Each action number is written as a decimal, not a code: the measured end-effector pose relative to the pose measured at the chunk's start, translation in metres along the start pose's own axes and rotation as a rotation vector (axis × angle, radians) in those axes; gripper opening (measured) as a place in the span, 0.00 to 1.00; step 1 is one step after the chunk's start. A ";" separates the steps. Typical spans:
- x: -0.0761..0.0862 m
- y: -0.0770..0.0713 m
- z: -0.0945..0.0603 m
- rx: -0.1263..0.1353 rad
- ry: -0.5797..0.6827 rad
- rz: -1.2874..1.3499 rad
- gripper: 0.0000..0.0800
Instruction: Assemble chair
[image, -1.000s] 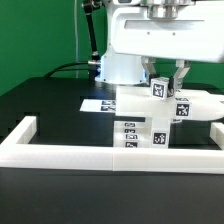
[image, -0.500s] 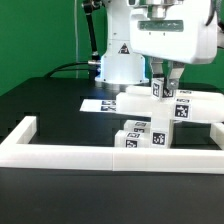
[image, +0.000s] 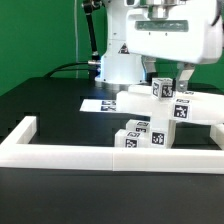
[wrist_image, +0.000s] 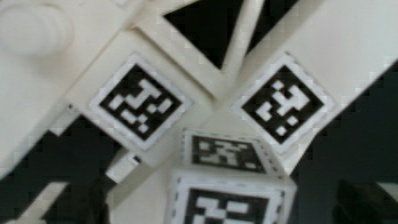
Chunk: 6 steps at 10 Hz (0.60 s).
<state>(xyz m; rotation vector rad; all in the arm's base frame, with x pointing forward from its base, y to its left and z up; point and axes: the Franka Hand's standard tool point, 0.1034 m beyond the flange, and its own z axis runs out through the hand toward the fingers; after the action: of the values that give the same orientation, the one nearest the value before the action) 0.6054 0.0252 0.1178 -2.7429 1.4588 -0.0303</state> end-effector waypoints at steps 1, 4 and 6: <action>-0.001 0.000 0.000 0.001 -0.001 -0.116 0.81; -0.001 -0.001 0.001 0.010 0.014 -0.428 0.81; -0.002 -0.002 0.000 0.014 0.026 -0.629 0.81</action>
Offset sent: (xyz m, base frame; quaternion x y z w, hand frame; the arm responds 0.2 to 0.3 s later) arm -0.0094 0.0090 0.0005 0.0351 0.0130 -0.2726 0.9614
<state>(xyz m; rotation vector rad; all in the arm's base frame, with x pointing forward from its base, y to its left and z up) 0.6065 0.0279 0.1176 -3.0654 0.5398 -0.0909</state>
